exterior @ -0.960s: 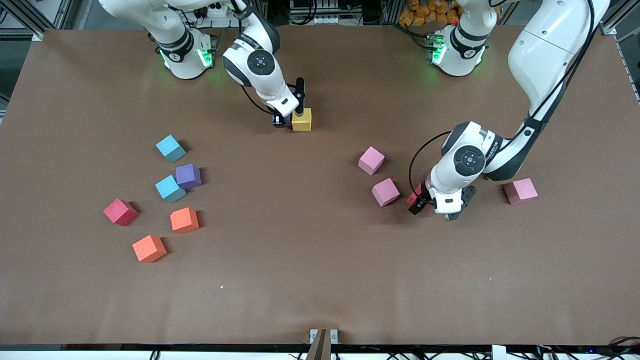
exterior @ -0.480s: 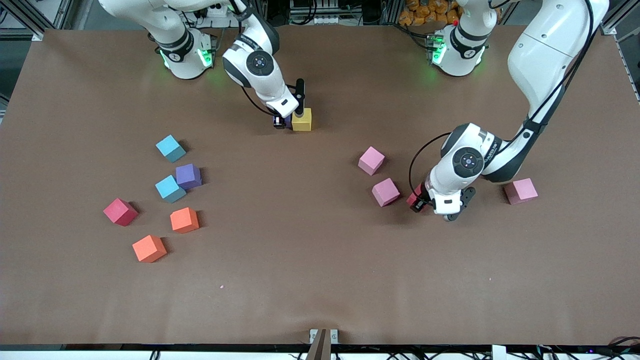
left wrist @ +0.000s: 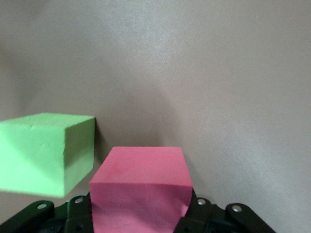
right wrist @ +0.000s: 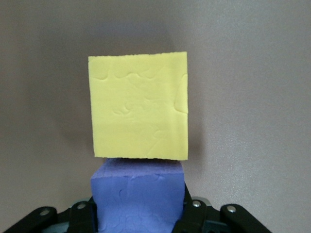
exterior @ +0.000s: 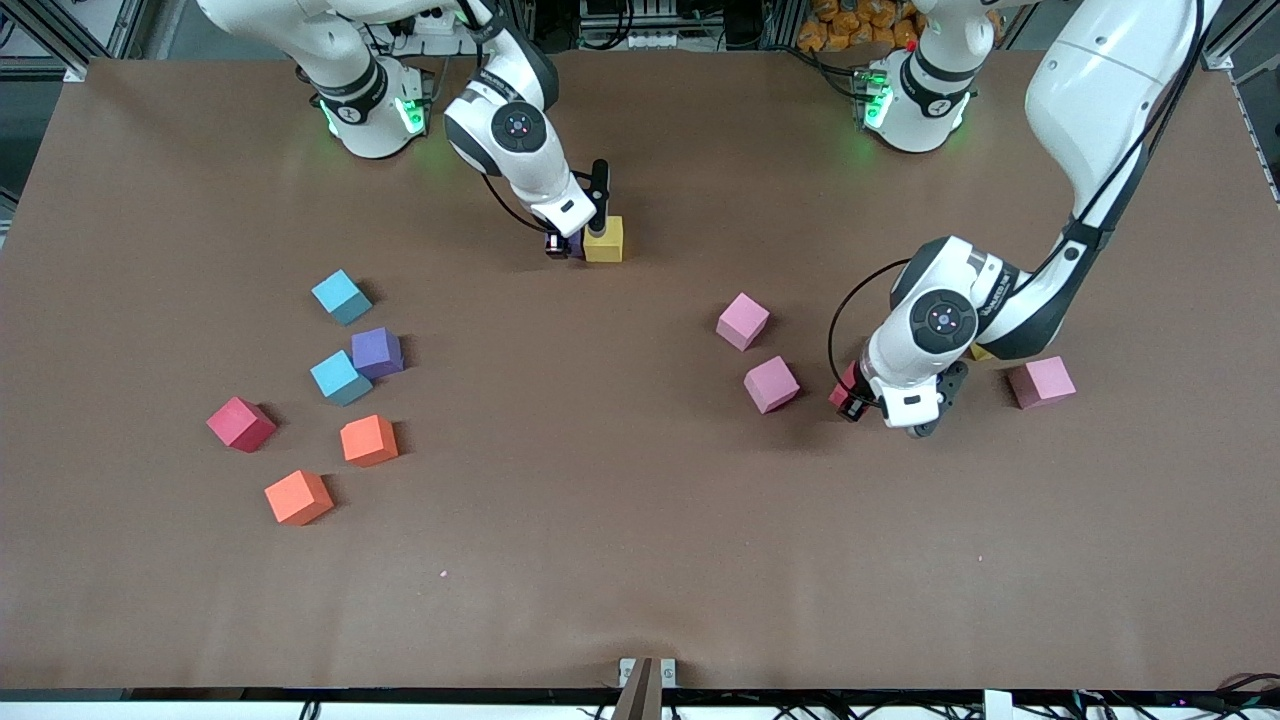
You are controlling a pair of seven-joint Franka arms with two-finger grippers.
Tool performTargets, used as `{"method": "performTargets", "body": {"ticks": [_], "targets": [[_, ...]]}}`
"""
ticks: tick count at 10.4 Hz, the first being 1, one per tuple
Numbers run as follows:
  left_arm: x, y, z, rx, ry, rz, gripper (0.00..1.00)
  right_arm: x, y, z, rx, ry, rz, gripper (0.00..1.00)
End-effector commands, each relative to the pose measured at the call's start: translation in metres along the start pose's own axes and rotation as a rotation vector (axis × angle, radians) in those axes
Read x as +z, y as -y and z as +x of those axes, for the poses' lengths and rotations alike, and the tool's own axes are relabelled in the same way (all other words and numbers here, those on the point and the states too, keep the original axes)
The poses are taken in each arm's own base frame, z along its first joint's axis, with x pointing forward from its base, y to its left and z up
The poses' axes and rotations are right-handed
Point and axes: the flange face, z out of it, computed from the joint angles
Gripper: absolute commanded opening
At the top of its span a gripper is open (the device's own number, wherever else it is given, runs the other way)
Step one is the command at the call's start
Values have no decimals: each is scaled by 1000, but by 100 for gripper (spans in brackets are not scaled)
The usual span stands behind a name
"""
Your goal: Form number 2 with 11 blocks
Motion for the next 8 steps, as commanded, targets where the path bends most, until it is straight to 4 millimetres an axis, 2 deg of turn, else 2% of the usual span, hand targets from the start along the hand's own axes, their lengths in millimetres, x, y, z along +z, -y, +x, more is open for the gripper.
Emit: {"method": "performTargets", "body": {"ticks": [1,5,8], "targets": [[-17,4,-13,-85,-15,6,47,2,-1,0,13,-1,-8,27],[-36,1,-24,-260,26,-19,47,7,-1,1,13,0,1,27],[-41,0,-34,-303,38,-23,50,8,-1,3,11,-14,-5,27]]}}
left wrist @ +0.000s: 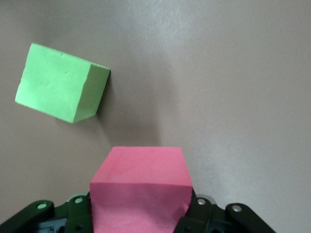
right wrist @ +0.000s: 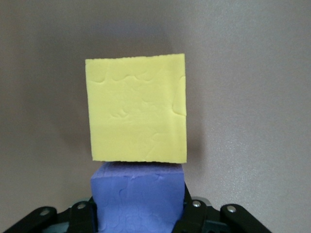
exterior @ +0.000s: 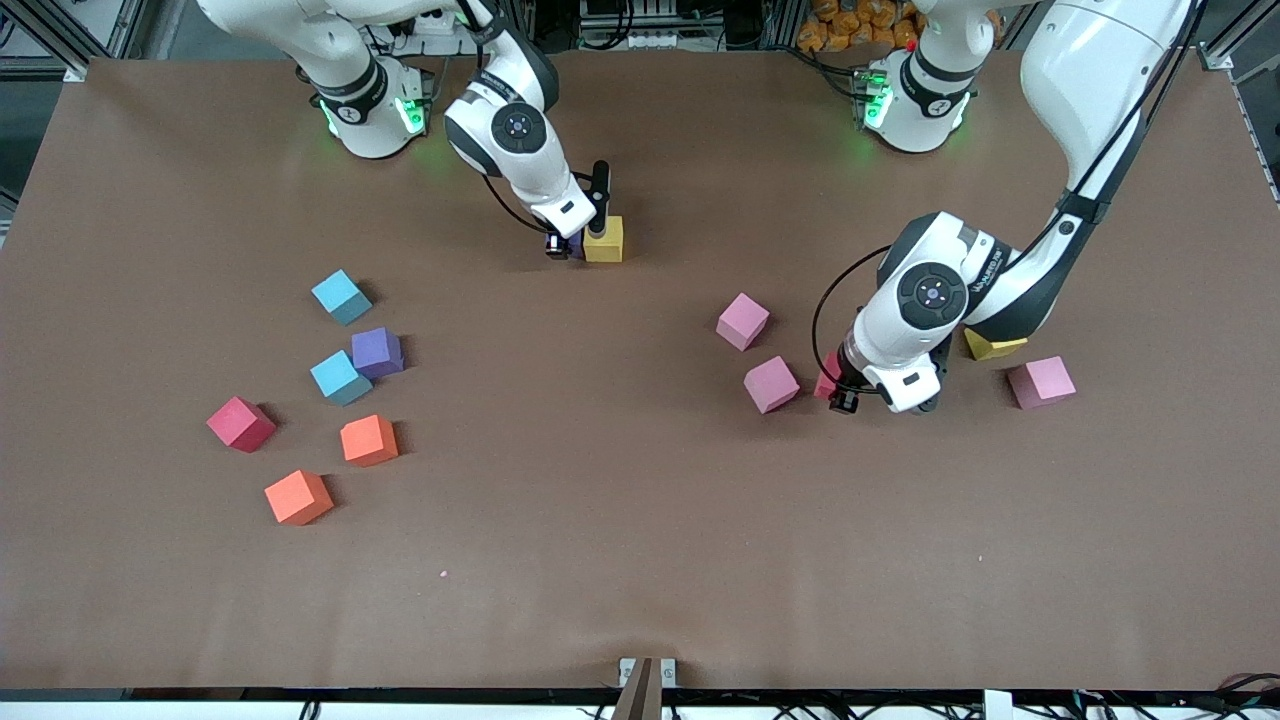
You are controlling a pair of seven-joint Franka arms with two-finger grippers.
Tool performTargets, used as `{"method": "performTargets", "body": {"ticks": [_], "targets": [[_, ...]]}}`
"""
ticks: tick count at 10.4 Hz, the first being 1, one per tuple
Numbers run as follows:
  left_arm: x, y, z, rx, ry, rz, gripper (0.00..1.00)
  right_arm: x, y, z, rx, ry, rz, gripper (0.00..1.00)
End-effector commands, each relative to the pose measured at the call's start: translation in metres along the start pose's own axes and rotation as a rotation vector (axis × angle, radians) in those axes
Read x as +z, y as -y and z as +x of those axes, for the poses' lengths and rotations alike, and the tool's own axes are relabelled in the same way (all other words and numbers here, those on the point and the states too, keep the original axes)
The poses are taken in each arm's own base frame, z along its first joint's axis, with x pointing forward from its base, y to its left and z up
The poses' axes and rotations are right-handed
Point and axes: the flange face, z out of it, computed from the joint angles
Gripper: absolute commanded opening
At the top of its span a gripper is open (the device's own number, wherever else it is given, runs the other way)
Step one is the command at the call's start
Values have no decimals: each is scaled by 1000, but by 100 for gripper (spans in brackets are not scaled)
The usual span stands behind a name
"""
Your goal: Form number 2 with 11 blocks
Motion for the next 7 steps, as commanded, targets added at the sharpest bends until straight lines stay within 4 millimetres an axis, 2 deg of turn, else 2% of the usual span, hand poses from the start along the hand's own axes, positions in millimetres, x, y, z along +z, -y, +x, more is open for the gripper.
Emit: {"method": "performTargets", "body": {"ticks": [1,2,4,7], "targets": [[-9,7,-3,-38,1,6,50,5,-1,3,5,-9,-5,29],[-10,7,-5,-37,2,4,50,5,-2,3,9,-9,-5,50],[-12,7,-6,-45,12,4,50,3,-4,2,10,-9,-8,100],[-14,9,-14,-54,35,8,50,-21,-6,2,11,-3,-36,100]]}}
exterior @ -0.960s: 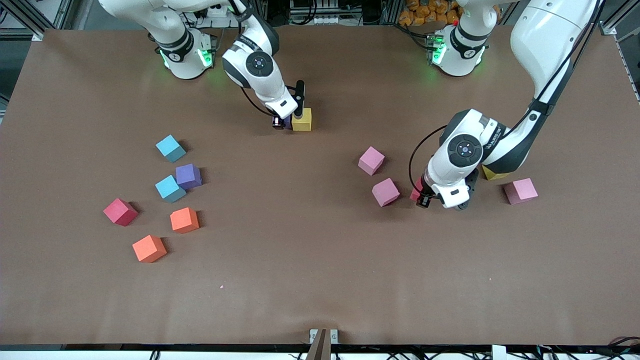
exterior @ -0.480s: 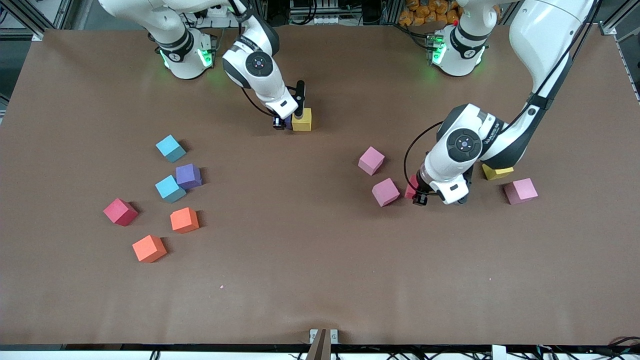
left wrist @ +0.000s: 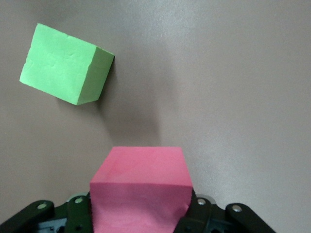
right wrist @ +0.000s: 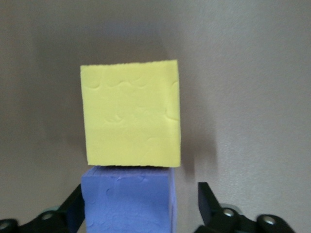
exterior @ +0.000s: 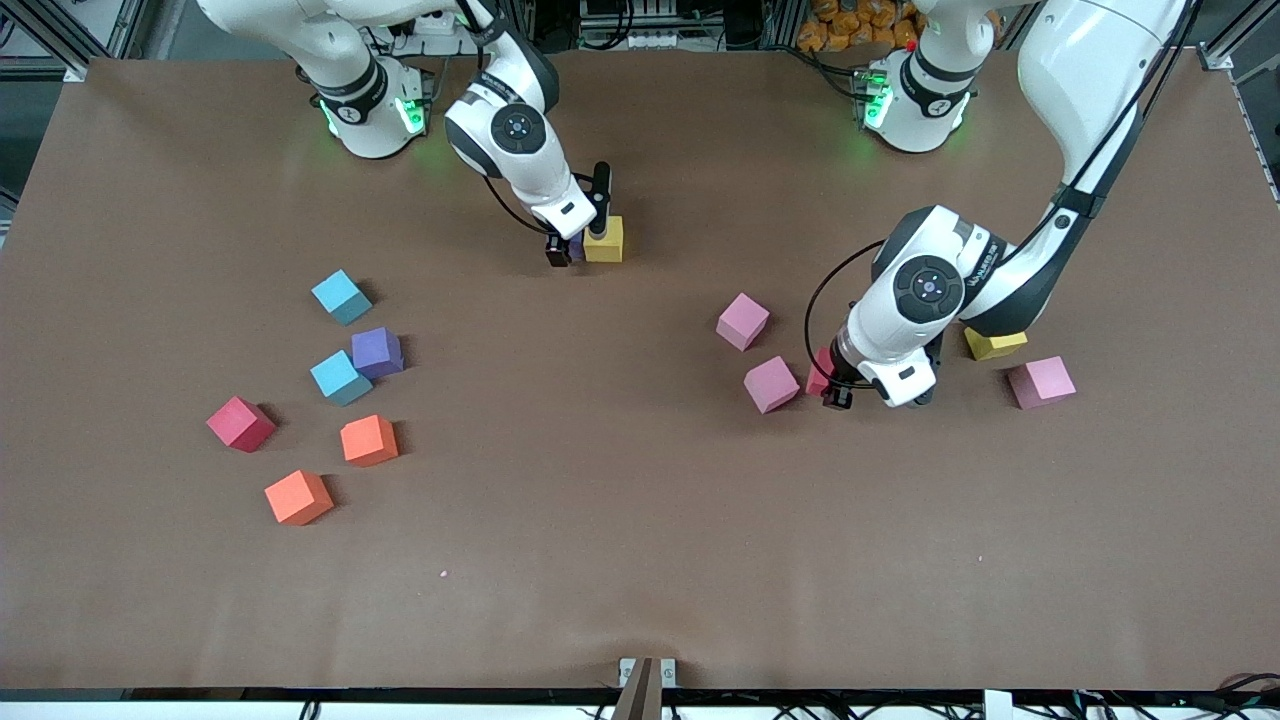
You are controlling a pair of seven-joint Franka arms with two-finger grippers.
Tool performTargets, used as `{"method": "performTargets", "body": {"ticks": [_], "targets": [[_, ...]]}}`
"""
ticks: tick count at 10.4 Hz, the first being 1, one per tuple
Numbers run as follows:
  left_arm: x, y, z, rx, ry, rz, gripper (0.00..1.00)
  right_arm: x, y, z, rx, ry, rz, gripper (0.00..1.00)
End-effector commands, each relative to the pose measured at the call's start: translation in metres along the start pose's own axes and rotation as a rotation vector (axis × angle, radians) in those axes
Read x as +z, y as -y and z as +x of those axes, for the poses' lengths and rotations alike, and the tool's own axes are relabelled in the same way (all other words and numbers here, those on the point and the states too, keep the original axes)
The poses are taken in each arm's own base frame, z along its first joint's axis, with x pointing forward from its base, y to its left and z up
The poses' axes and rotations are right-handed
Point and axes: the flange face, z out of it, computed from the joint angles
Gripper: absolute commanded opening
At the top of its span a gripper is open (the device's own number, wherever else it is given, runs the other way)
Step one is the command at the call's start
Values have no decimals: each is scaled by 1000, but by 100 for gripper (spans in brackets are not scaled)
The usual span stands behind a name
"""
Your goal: Form number 2 with 11 blocks
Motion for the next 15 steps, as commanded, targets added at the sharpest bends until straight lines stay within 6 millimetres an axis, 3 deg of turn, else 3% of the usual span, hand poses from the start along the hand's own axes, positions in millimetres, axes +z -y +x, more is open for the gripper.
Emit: {"method": "performTargets", "body": {"ticks": [1,3,5,7,10,12,15], "targets": [[-10,8,-6,-43,10,7,50,-32,-8,-5,21,16,-40,100],[-11,10,-16,-77,16,8,50,-83,-18,-25,64,85,-63,100],[-8,14,-26,-124,19,16,50,-125,-42,-63,152,131,-84,100],[-8,21,-44,-171,25,23,50,-135,-63,-87,181,128,-93,100],[-15,42,-89,-205,29,25,51,-155,-126,-159,262,77,-145,100],[-21,63,-130,-229,36,29,51,-171,-158,-184,316,35,-201,100],[-10,104,-206,-235,38,48,51,-181,-264,-228,213,57,-274,100]]}}
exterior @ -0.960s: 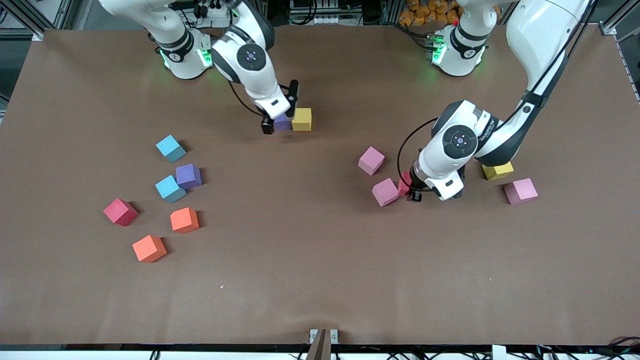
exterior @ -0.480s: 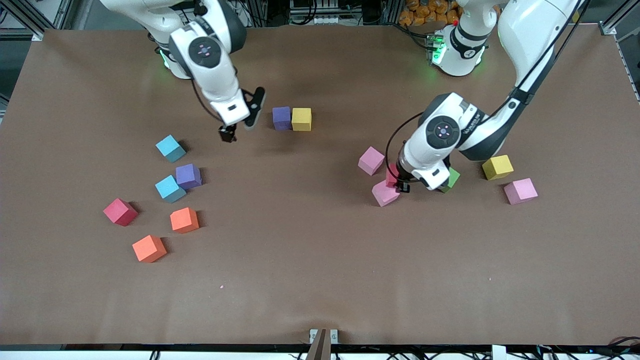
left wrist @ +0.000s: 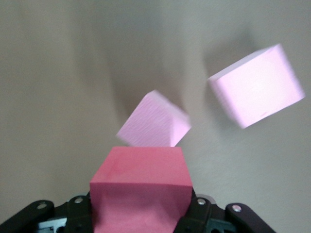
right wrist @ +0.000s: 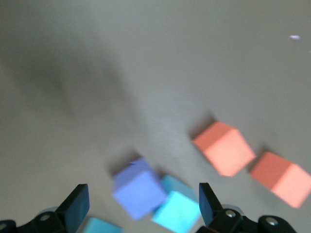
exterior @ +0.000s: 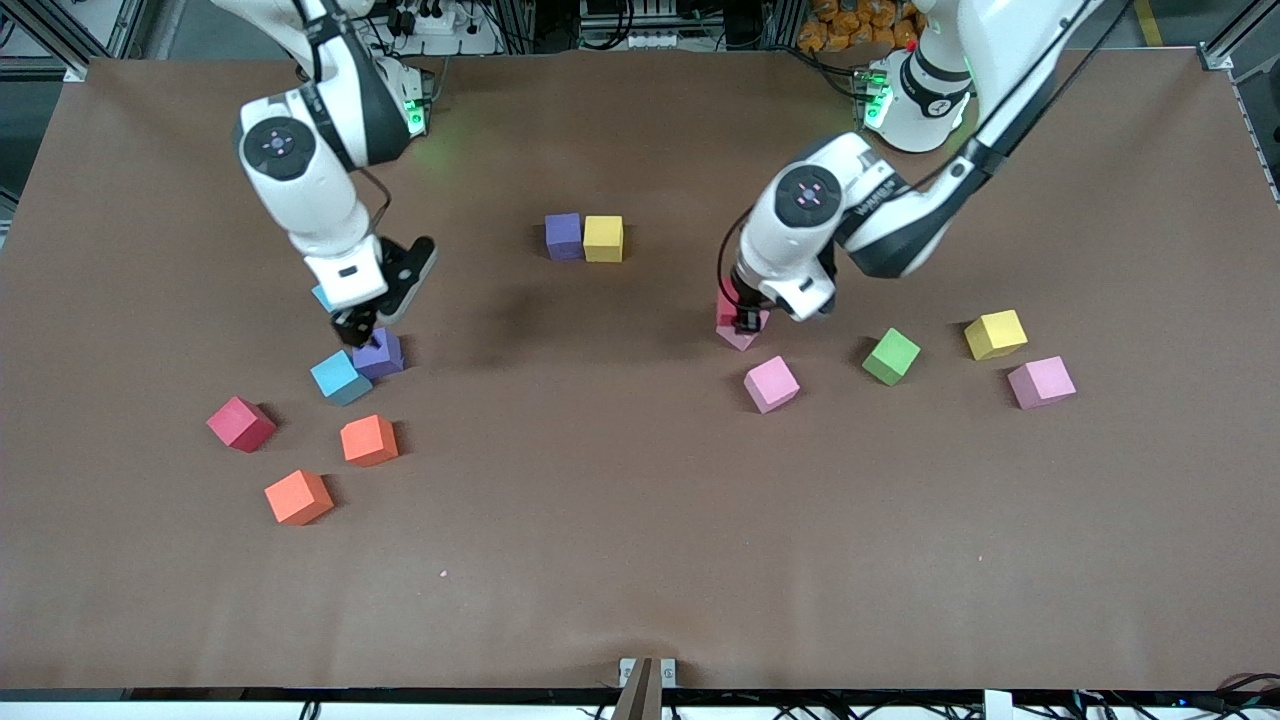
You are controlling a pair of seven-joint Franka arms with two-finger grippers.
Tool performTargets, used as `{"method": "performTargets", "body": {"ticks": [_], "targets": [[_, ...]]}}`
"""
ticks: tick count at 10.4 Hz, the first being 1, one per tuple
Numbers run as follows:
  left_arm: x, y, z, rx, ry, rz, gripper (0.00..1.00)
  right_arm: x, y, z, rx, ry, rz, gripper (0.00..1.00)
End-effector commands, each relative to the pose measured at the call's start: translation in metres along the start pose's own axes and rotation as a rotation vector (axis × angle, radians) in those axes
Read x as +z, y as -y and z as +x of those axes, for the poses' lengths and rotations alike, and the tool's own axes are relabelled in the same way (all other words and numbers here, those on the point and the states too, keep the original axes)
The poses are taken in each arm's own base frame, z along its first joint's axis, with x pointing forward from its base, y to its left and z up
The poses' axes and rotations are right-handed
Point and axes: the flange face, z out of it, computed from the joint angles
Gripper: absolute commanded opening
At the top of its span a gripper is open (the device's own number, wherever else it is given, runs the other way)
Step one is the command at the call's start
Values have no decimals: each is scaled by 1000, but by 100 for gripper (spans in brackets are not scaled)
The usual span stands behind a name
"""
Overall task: Form number 2 with 11 blocks
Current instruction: 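Carry the red cube beside the yellow cube while the right gripper grasps orange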
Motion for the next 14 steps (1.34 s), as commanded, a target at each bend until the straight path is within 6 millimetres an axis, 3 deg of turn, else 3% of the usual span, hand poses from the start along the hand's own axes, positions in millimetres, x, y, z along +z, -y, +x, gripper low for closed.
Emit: {"method": "performTargets", "body": {"ticks": [1,2,4,7,9,12,14], "targets": [[18,50,-38,-24,-5,-2,51,41,-86,-3,-148,-57,22,100],[27,69,-55,-37,21,-9,51,58,-105,-12,-207,-82,26,100],[40,91,-76,-45,49,-9,51,83,-123,-10,-291,-113,24,100],[74,106,-91,-69,29,-34,51,117,-118,-8,-341,-114,60,100],[97,103,-97,-112,13,-52,51,119,-117,-9,-398,-91,50,100],[107,115,-107,-131,1,-60,51,140,-122,-29,-473,-70,69,100],[117,126,-120,-130,6,-38,51,153,-120,-29,-470,-86,65,100]]}}
